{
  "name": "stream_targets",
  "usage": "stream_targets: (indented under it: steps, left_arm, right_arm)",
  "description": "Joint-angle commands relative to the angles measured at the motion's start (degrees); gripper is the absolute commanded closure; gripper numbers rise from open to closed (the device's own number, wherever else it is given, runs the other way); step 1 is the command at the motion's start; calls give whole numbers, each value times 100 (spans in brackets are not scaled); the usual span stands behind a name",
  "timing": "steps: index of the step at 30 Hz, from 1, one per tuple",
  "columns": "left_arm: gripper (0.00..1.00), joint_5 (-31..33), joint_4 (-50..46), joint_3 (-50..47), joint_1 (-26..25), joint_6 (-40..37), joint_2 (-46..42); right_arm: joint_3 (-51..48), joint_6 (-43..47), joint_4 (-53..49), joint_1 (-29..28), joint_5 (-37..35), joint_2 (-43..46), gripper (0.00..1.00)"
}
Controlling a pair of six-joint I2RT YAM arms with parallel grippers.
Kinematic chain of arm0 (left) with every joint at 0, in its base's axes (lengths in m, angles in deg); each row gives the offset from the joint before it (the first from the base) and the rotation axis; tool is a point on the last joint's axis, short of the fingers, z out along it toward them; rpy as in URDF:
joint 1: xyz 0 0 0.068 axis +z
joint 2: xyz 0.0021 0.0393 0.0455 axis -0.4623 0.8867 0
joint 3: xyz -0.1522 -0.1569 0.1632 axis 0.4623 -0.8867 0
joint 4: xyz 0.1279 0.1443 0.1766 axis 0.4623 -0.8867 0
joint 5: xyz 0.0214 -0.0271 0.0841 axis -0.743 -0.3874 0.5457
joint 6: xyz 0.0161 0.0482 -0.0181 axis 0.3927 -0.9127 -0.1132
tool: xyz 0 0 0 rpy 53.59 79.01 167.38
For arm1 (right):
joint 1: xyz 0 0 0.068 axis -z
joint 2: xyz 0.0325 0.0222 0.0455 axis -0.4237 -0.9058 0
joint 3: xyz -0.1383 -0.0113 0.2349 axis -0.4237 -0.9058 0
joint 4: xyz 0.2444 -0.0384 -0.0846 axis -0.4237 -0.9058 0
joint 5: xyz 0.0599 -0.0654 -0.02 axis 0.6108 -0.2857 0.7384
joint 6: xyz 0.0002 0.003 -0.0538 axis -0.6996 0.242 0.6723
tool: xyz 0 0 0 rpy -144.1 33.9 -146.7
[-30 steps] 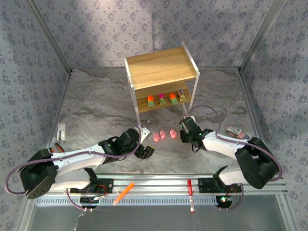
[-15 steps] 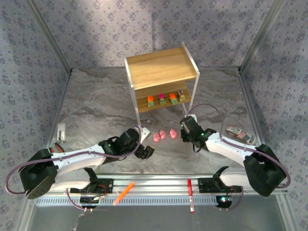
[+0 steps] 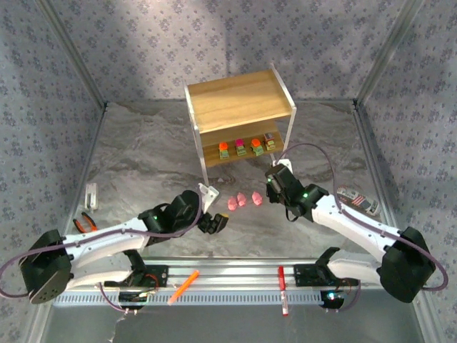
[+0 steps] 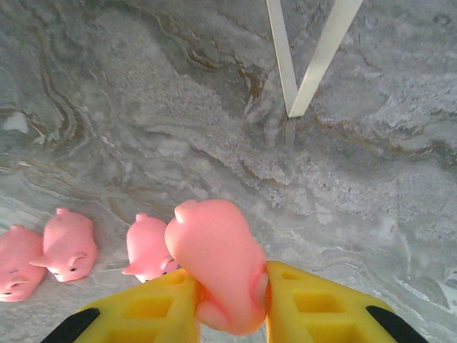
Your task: Place and organize the plastic toys onto the shelf
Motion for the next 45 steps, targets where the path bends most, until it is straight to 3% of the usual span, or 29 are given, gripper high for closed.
stream_targets:
  steps: [1,23,45]
  left_arm:
    - [14,211,102,-107,-42,-59,-233]
    - [14,549,76,-372,-42,-25,-922]
    - [14,681,23,-408,-77,-49,-1058]
  right_arm:
    - [403,-41,-453,-117,-250,132,73]
    - [2734,430,-1670,-492,-568,321,73]
    - [6327,1454,-2781,-240,-928,-1682,72]
